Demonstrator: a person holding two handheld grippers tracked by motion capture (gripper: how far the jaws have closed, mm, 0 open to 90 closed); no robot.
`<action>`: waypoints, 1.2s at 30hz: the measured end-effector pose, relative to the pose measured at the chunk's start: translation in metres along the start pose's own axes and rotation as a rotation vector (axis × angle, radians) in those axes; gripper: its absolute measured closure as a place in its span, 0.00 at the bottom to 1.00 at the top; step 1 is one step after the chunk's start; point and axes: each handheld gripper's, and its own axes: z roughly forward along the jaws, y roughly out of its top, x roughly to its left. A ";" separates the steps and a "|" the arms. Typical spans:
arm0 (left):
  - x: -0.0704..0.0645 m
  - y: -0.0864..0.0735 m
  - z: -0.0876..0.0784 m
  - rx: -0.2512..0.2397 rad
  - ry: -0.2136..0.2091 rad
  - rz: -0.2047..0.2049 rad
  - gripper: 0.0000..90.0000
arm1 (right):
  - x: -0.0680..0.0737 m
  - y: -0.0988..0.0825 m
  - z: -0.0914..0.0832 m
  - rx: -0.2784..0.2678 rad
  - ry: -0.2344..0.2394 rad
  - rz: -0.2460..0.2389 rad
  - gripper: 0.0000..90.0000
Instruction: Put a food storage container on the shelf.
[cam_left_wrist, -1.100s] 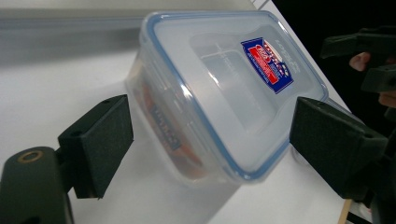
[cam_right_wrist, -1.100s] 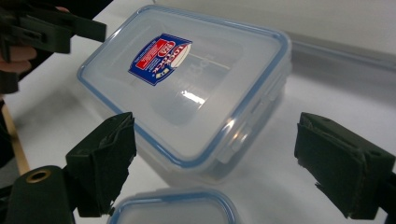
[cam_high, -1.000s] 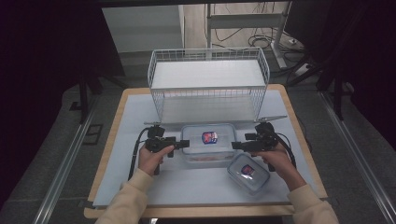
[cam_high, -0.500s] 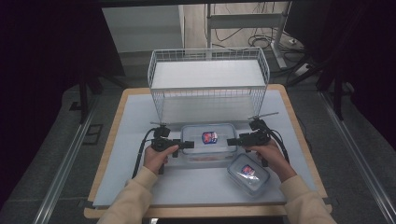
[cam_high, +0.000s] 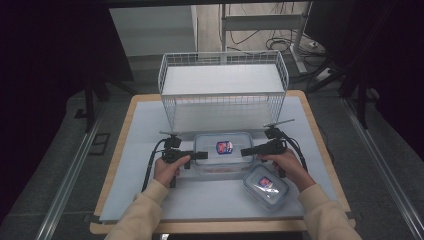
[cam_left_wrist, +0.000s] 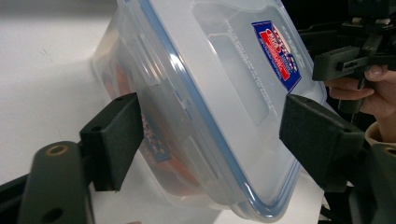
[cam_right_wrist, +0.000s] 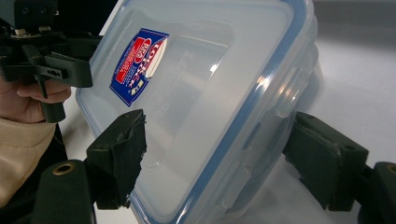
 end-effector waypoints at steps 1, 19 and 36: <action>0.000 0.000 0.000 0.000 0.000 0.000 0.23 | 0.000 0.000 0.000 0.000 0.000 0.000 0.25; -0.002 -0.003 -0.011 -0.050 0.006 -0.018 0.41 | -0.003 0.000 -0.009 -0.039 0.025 0.109 0.42; -0.011 -0.006 -0.025 -0.118 0.033 0.018 0.53 | 0.004 -0.002 -0.016 -0.103 0.043 0.084 0.52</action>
